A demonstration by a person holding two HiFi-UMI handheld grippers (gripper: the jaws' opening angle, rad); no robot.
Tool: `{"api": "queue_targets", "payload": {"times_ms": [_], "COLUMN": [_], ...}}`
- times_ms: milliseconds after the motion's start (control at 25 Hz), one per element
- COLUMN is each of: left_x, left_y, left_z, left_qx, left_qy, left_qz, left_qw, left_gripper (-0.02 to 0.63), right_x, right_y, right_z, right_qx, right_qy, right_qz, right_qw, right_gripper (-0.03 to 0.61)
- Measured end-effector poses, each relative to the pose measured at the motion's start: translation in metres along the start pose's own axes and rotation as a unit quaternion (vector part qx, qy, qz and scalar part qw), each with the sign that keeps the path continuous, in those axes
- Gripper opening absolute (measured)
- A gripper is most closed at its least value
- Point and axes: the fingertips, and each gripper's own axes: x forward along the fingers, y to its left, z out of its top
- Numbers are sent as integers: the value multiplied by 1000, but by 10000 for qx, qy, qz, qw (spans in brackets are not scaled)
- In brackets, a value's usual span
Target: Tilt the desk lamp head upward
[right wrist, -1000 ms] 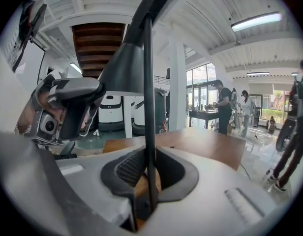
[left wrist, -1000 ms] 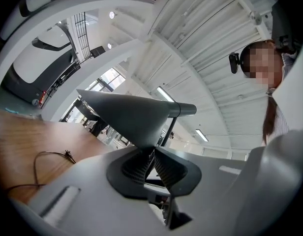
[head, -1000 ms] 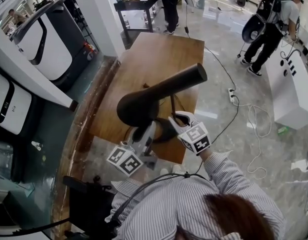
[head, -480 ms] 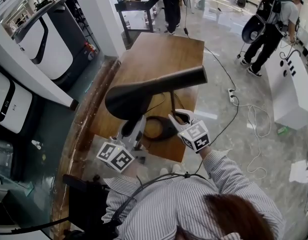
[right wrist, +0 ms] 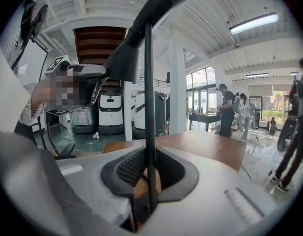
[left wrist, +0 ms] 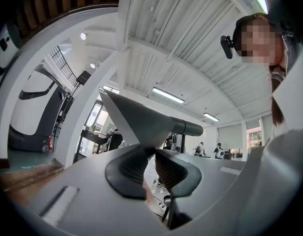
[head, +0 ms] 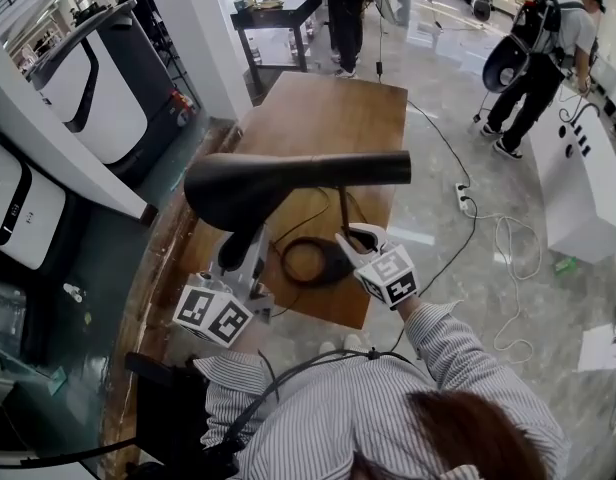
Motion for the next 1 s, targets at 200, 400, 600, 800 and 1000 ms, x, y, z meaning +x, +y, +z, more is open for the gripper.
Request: {"api": "queue_targets", "payload": {"times_ms": [200, 400, 600, 800, 1000], "left_x": [-3, -4, -3, -2, 0], "left_y": [2, 3, 2, -1, -1], "left_z": [19, 33, 53, 66, 76], "left_qx": [345, 554, 870, 1225, 1327], "left_qy": [-95, -128, -196, -189, -206], "left_qz": [111, 195, 249, 330, 367], "left_qw": [9993, 9982, 9957, 9917, 9903], "left_gripper": [40, 40, 40, 40, 40], "right_x": [-1, 0, 1, 1, 3], "right_y": [1, 2, 2, 2, 1], "right_z": [0, 0, 0, -3, -1], "right_qx": [9, -77, -145, -126, -124], "right_qy": [-40, -29, -6, -31, -7], "right_qz": [-16, -22, -19, -15, -32], "right_qw": [10000, 10000, 9999, 9999, 9999], "right_gripper": [54, 54, 54, 54, 54]}}
